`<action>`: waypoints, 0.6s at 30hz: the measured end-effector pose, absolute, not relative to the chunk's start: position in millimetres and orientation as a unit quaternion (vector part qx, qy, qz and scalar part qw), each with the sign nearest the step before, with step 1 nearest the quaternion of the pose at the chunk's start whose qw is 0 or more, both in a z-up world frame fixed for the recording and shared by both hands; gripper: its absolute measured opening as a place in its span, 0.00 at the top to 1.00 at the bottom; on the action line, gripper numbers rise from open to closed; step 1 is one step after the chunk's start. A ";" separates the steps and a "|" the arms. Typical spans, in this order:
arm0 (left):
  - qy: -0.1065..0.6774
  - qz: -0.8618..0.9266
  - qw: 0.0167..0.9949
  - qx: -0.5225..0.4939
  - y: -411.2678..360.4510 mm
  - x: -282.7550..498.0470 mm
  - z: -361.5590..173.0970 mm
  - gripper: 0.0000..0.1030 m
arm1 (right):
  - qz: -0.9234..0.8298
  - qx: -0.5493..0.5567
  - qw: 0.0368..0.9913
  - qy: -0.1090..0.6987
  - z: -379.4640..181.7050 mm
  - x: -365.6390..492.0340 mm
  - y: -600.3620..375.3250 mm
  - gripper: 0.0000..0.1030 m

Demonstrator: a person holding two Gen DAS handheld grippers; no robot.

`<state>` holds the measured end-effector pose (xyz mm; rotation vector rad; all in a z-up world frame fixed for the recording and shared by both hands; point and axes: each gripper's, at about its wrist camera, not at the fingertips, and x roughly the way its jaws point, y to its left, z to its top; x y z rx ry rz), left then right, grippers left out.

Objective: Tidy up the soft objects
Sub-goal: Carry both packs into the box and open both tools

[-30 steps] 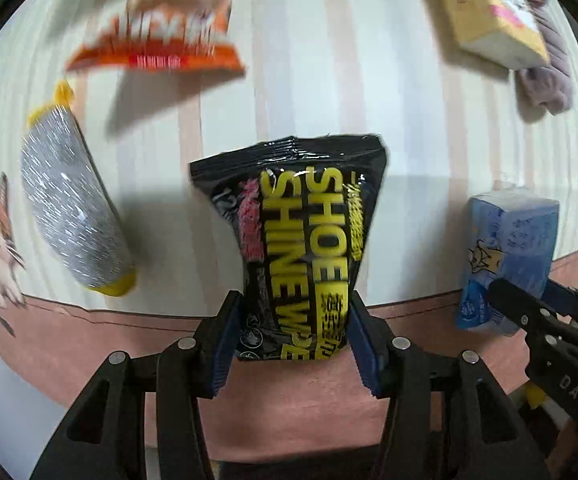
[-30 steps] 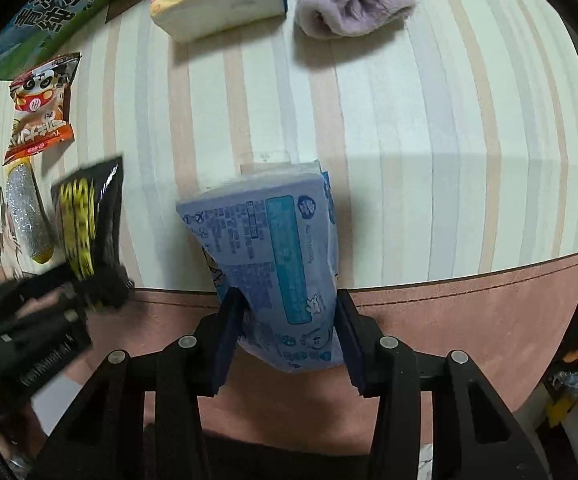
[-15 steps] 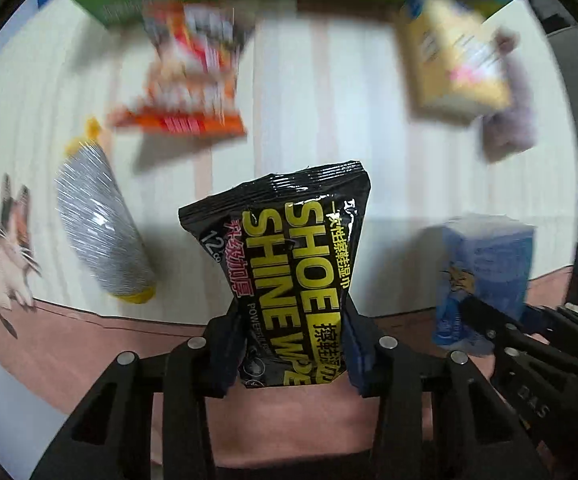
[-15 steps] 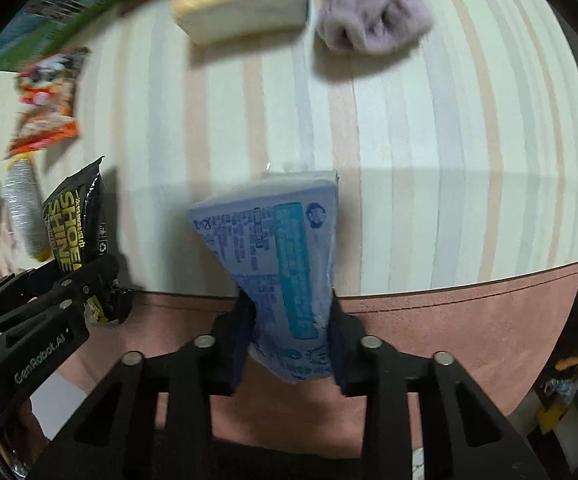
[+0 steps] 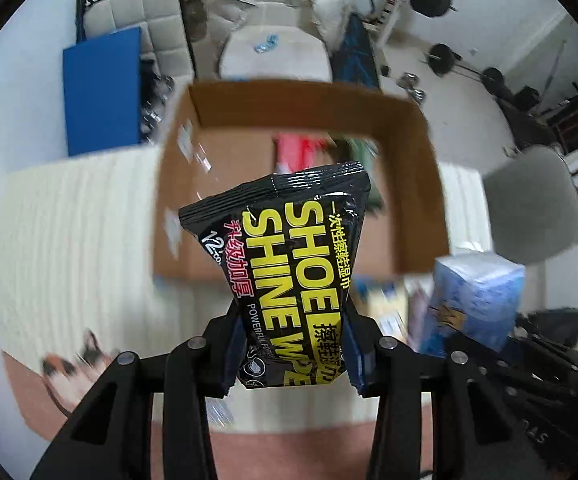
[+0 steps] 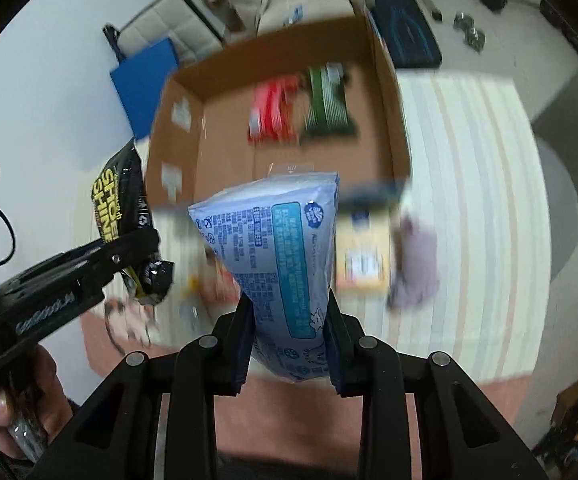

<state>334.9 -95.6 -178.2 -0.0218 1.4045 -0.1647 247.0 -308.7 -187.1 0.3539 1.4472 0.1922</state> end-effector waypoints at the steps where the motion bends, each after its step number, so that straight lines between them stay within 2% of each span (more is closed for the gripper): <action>1: 0.649 -0.071 0.757 -0.012 -91.5 352.2 -180.9 0.62 | 0.085 0.157 0.732 0.658 -184.7 266.1 -305.1 0.68; 10: 0.712 -0.048 0.700 0.019 -79.5 464.2 -266.2 0.62 | 0.044 0.147 0.695 0.702 -249.8 373.5 -287.1 0.68; 18: 0.747 -0.045 0.663 0.021 -82.5 503.9 -323.4 0.62 | 0.024 0.131 0.658 0.741 -315.6 396.9 -270.4 0.68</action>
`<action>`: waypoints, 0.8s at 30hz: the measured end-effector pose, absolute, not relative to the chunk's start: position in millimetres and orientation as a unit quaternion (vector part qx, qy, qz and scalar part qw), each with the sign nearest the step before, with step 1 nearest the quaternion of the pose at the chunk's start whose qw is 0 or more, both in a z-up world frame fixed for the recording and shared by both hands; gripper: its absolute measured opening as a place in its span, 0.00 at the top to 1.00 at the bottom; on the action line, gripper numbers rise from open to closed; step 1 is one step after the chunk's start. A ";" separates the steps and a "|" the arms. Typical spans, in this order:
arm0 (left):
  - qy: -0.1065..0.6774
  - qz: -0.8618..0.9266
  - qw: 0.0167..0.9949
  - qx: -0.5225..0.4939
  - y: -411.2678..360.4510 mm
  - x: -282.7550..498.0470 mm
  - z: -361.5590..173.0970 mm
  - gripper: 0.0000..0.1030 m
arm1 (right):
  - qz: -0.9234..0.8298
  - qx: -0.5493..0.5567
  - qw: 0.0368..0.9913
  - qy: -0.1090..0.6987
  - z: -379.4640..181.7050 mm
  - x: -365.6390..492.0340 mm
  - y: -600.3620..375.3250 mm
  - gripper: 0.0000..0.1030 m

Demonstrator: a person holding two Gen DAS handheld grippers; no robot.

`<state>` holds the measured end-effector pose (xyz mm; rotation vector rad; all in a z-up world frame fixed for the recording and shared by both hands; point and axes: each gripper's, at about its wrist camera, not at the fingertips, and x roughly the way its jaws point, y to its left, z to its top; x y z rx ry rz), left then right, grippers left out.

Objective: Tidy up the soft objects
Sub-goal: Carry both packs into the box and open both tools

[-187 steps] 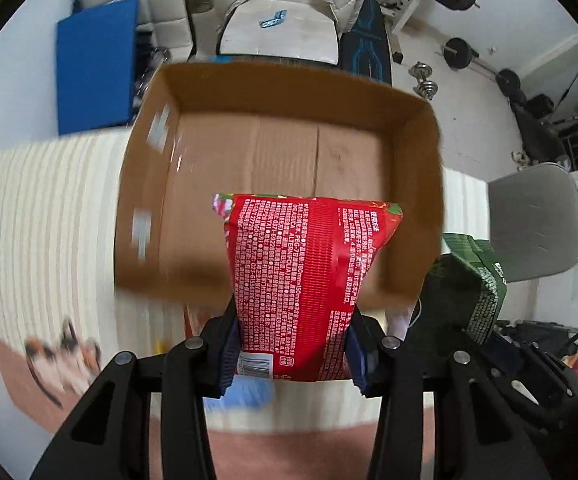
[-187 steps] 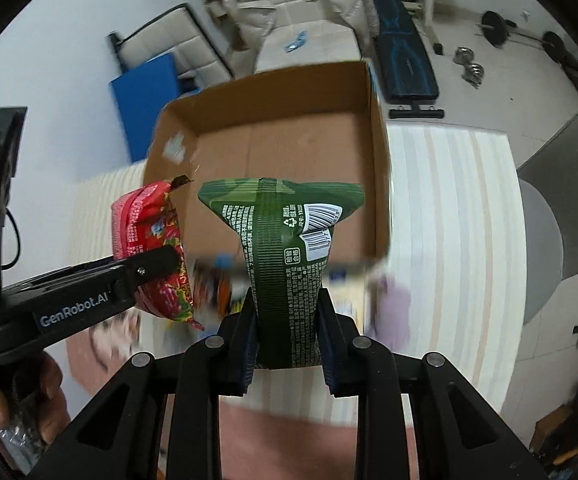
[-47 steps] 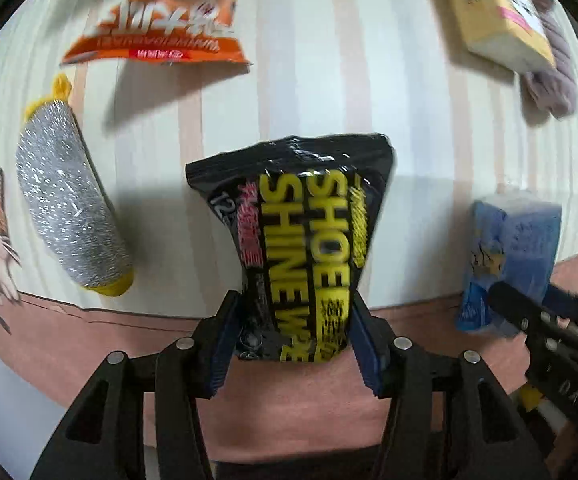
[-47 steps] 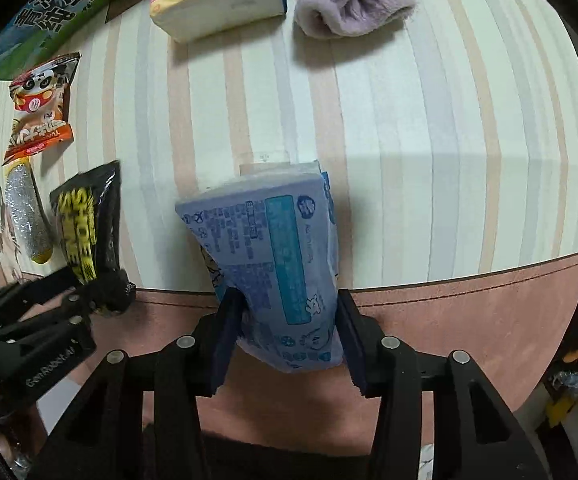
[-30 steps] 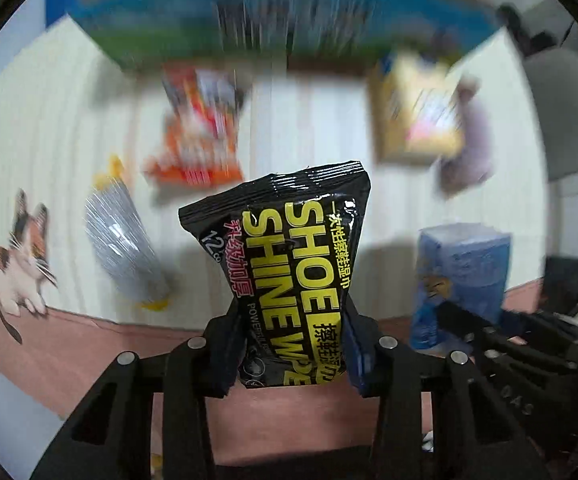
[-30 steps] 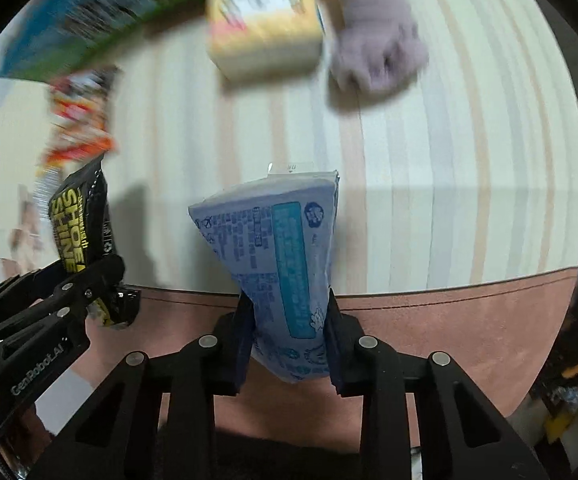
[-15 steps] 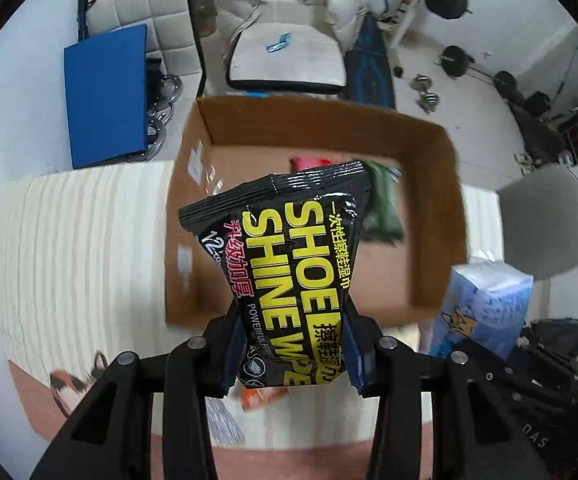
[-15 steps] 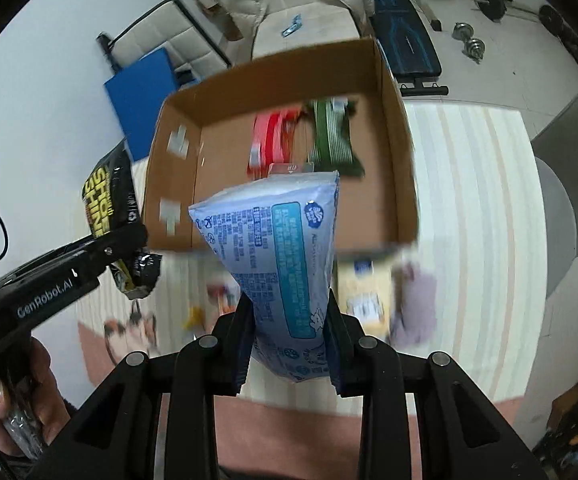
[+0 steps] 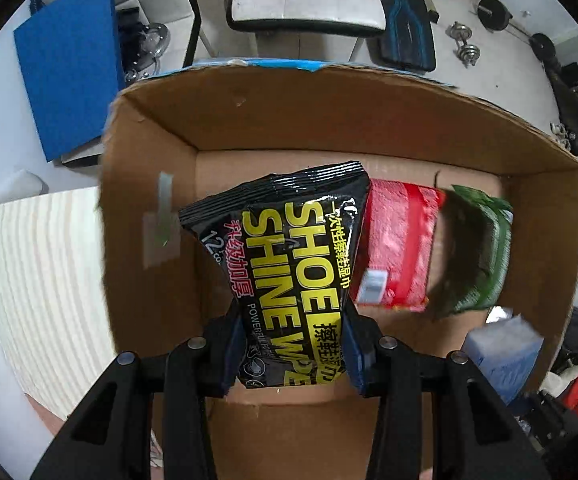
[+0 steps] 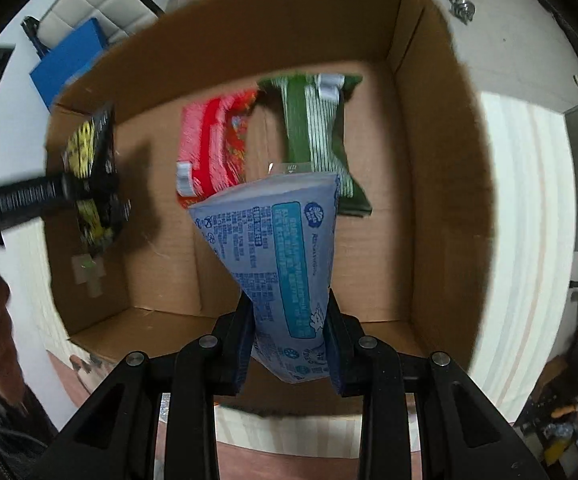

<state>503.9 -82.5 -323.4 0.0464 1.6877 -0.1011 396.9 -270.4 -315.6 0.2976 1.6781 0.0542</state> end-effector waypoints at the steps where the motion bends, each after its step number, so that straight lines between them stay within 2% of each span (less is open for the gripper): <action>1: 0.749 -0.046 0.660 0.023 -83.8 507.7 -326.1 0.62 | 0.023 0.129 0.655 0.744 -321.5 395.4 -269.8 0.68; 6: 0.767 -0.052 0.638 0.050 -98.1 518.5 -332.8 0.58 | 0.016 0.124 0.643 0.755 -348.0 394.0 -265.8 0.68; 9: 0.771 -0.046 0.632 0.058 -103.2 519.8 -329.6 0.57 | 0.016 0.122 0.631 0.766 -363.4 396.2 -264.1 0.58; 10: 0.770 -0.047 0.633 0.058 -104.1 520.6 -327.3 0.57 | 0.017 0.124 0.629 0.767 -366.4 396.5 -263.5 0.50; 11: 0.768 -0.049 0.636 0.055 -104.3 521.2 -323.2 0.53 | 0.016 0.124 0.629 0.767 -366.3 396.4 -263.0 0.46; 12: 0.764 -0.052 0.641 0.052 -103.5 522.2 -320.2 0.47 | 0.016 0.118 0.632 0.765 -364.4 396.5 -261.5 0.37; 13: 0.758 -0.054 0.648 0.051 -103.3 521.6 -314.5 0.44 | 0.016 0.115 0.635 0.764 -363.0 397.3 -260.9 0.31; 15: 0.746 -0.058 0.662 0.048 -101.6 517.7 -301.5 0.28 | 0.018 0.117 0.639 0.760 -357.0 397.9 -259.8 0.29; 20: 0.716 -0.063 0.695 0.029 -89.3 492.2 -267.7 0.06 | 0.014 0.091 0.662 0.744 -334.3 396.9 -255.5 0.09; 22: 0.703 -0.062 0.708 0.028 -83.7 477.5 -255.4 0.04 | 0.015 0.086 0.673 0.735 -326.2 393.8 -253.0 0.00; 24: 0.695 -0.057 0.717 0.027 -77.4 468.3 -251.8 0.03 | 0.013 0.073 0.688 0.721 -316.2 388.4 -250.0 0.00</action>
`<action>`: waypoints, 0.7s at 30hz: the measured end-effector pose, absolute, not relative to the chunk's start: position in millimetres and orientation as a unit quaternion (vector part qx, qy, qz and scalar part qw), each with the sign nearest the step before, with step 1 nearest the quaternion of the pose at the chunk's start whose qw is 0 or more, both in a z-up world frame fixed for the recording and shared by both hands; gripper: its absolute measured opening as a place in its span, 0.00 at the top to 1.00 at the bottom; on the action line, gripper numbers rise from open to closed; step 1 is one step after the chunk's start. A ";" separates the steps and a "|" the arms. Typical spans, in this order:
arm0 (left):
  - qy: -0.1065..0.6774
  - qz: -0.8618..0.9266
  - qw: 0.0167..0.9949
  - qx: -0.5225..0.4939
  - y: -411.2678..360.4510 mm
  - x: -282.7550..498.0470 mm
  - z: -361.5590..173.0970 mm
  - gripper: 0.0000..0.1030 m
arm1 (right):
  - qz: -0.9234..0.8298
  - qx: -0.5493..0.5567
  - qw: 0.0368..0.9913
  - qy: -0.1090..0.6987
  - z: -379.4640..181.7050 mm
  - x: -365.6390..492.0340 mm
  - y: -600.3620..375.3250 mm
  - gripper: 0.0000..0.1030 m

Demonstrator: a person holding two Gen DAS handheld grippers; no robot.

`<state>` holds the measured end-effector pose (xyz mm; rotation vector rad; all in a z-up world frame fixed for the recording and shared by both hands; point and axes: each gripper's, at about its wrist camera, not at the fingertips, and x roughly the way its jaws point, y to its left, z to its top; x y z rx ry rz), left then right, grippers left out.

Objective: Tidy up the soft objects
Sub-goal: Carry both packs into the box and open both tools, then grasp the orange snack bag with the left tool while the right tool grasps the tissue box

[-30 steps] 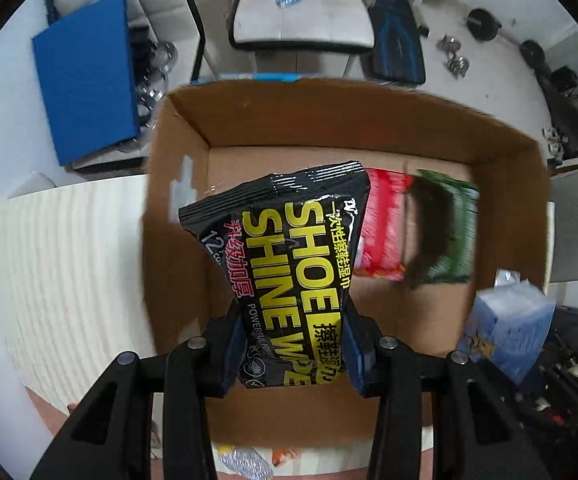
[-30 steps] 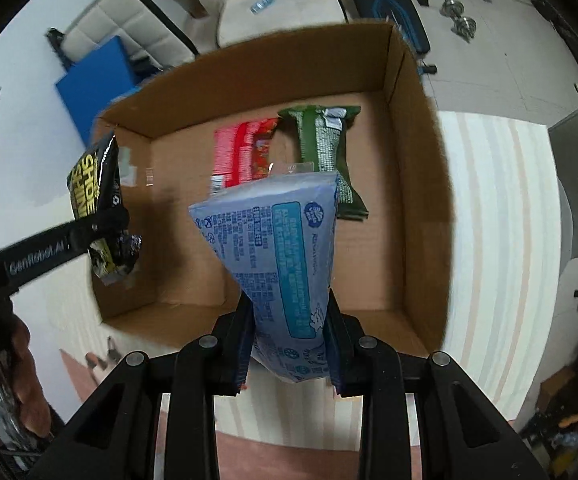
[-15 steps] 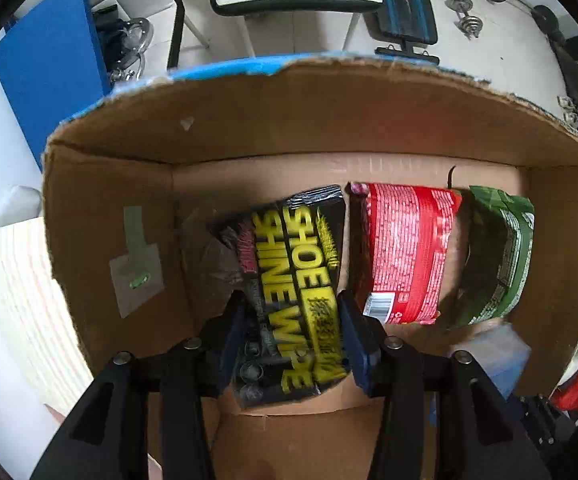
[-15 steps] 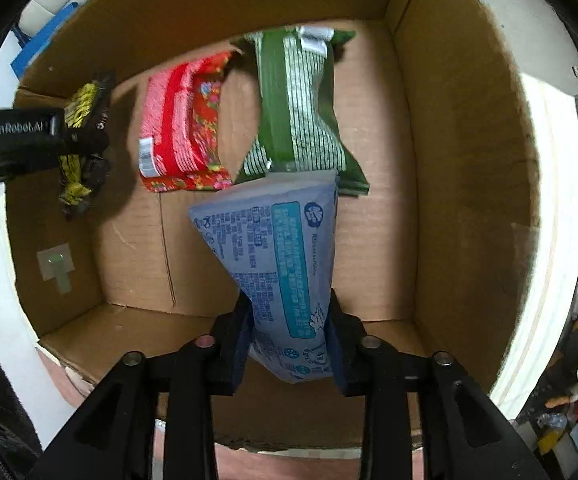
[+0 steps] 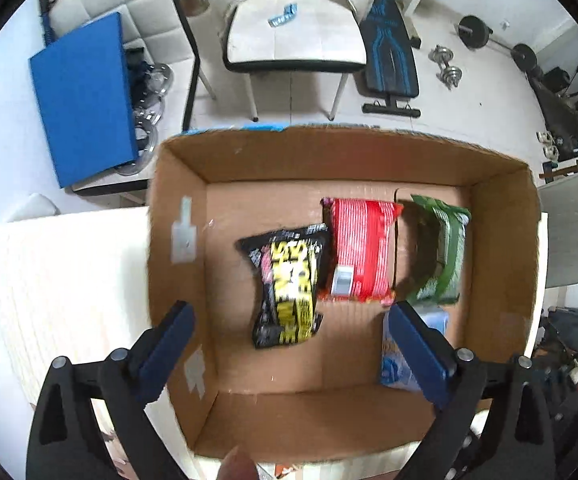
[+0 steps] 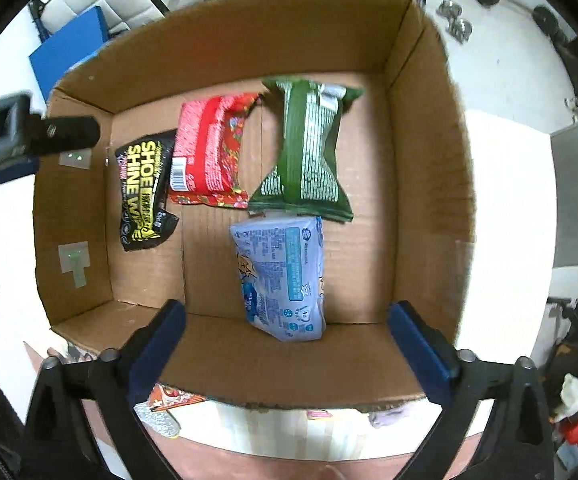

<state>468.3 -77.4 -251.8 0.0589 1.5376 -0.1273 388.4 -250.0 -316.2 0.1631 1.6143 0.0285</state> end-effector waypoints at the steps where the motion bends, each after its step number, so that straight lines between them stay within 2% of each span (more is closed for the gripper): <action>1: 0.689 -0.055 0.722 0.025 -74.5 461.6 -248.0 0.03 | 0.010 0.065 0.696 0.715 -310.0 386.3 -250.6 0.00; 13: 0.624 -0.032 0.780 0.028 -60.4 374.5 -197.2 0.03 | 0.005 0.050 0.752 0.657 -249.1 350.4 -254.2 0.00; 21: 0.607 -0.027 0.794 0.031 -66.2 334.3 -176.6 0.03 | 0.019 0.062 0.776 0.627 -219.4 317.8 -257.1 0.00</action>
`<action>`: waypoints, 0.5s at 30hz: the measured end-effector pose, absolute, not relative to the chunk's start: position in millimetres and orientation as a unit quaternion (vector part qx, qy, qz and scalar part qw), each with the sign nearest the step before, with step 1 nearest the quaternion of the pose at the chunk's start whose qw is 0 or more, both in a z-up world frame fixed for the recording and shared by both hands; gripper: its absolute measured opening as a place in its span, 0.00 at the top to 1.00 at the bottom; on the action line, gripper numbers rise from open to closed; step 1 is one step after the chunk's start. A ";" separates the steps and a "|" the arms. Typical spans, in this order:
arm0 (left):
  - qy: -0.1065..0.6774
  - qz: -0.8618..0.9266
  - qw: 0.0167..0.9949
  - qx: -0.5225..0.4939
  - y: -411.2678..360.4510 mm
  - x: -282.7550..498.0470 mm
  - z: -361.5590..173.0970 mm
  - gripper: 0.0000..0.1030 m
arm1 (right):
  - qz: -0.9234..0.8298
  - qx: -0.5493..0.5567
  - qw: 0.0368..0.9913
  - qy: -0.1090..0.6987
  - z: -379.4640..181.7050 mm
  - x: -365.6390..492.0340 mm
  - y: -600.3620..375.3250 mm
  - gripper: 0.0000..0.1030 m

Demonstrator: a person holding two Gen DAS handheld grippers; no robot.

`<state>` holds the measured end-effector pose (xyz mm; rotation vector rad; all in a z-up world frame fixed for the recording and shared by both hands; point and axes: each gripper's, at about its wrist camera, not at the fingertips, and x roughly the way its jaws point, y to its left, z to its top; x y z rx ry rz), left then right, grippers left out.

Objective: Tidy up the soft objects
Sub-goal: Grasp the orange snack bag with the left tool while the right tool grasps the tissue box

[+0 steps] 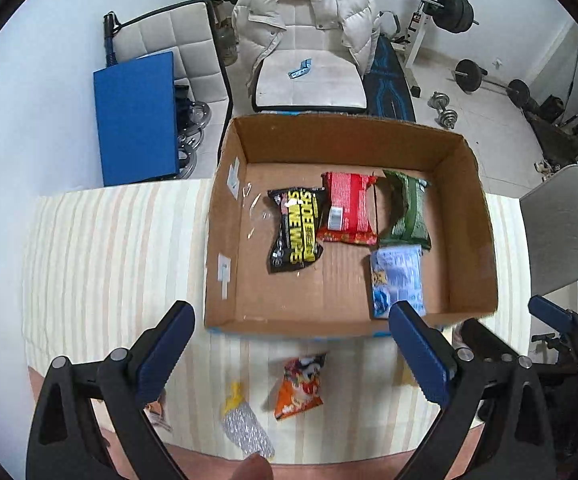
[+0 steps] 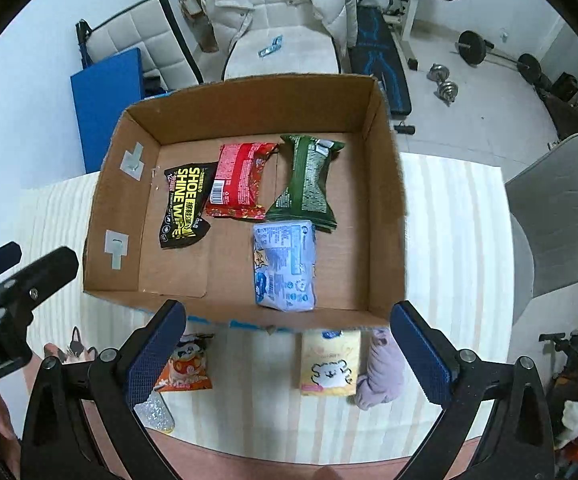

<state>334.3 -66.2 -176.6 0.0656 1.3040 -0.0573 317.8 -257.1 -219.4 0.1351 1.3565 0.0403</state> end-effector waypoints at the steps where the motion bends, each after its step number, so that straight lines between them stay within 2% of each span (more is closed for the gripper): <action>1: 0.606 -0.021 0.795 0.031 -65.2 327.3 -178.0 0.03 | 0.023 0.069 0.781 0.621 -216.2 310.5 -261.2 0.00; 6: 0.630 -0.009 0.776 0.023 -56.6 296.3 -212.5 0.03 | 0.025 0.101 0.765 0.636 -230.1 272.9 -296.2 0.00; 10: 0.677 -0.020 0.736 -0.002 -52.7 280.3 -264.8 0.03 | 0.011 0.137 0.725 0.675 -276.6 245.5 -327.2 0.01; 13: 0.701 -0.021 0.713 -0.005 -55.5 274.8 -302.7 0.06 | 0.017 0.161 0.699 0.697 -312.9 235.9 -330.5 0.11; 15: 0.716 -0.020 0.698 0.000 -60.0 273.1 -323.8 0.07 | 0.014 0.157 0.692 0.704 -331.0 236.2 -325.7 0.14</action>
